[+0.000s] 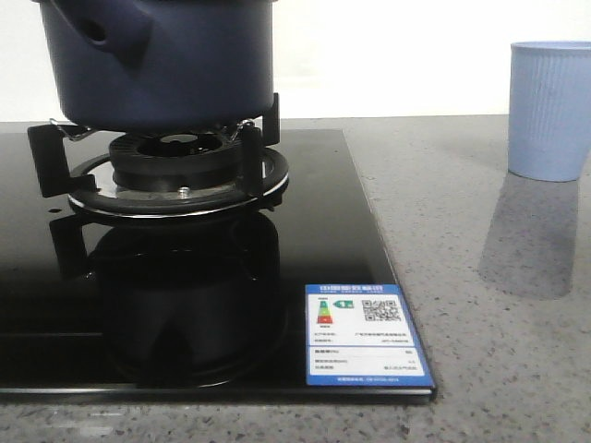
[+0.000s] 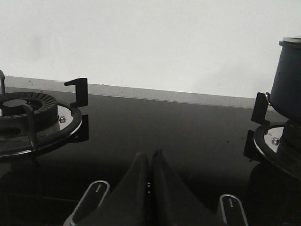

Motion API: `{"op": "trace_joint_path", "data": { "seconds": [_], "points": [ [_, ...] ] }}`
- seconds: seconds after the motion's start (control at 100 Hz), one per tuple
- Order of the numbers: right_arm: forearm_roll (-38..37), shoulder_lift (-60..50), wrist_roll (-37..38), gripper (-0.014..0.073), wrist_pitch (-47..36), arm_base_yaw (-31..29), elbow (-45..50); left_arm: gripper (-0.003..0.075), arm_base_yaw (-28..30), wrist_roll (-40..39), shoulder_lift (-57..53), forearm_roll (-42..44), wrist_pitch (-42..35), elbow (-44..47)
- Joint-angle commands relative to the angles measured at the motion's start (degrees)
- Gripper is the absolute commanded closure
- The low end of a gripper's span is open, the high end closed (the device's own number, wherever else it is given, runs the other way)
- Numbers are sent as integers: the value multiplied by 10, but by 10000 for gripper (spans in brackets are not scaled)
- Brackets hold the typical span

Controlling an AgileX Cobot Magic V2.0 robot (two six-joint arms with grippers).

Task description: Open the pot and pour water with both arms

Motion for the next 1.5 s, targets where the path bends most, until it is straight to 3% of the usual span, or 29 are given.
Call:
{"op": "trace_joint_path", "data": {
  "seconds": [0.0,0.11,0.16,0.23,0.28,0.33,0.38,0.51,0.59,0.78,0.98,1.18,1.49],
  "points": [
    [24,-6,-2,660,36,7,-15,739,1,-6,-16,-5,-41,19],
    [33,-17,-8,660,64,27,-15,739,1,-6,-16,-5,-41,19],
    [90,-17,-60,660,71,35,-15,739,1,-6,-16,-5,-41,19],
    [251,-17,-229,660,69,41,-12,739,1,-6,-16,-5,-41,19],
    [385,-17,-395,660,64,49,-5,739,1,-6,-16,-5,-41,19],
    [519,-19,-501,660,76,61,-1,739,1,-6,-16,-5,-41,19],
    [604,-22,-573,660,110,76,0,739,1,-6,-16,-5,-41,19],
    [738,-44,-704,660,240,115,2,739,1,-6,-16,-5,-41,19],
    [771,-76,-772,660,242,121,19,739,1,-6,-16,-5,-41,19],
    [809,-191,-813,660,225,121,82,739,1,-6,-16,-5,-41,19],
    [842,-275,-813,660,279,101,128,739,1,-6,-16,-5,-41,19],
    [843,-284,-814,660,284,64,129,739,1,-6,-16,-5,-41,19],
    [841,-284,-833,660,334,62,129,739,1,-6,-16,-5,-41,19]
  ]
}}
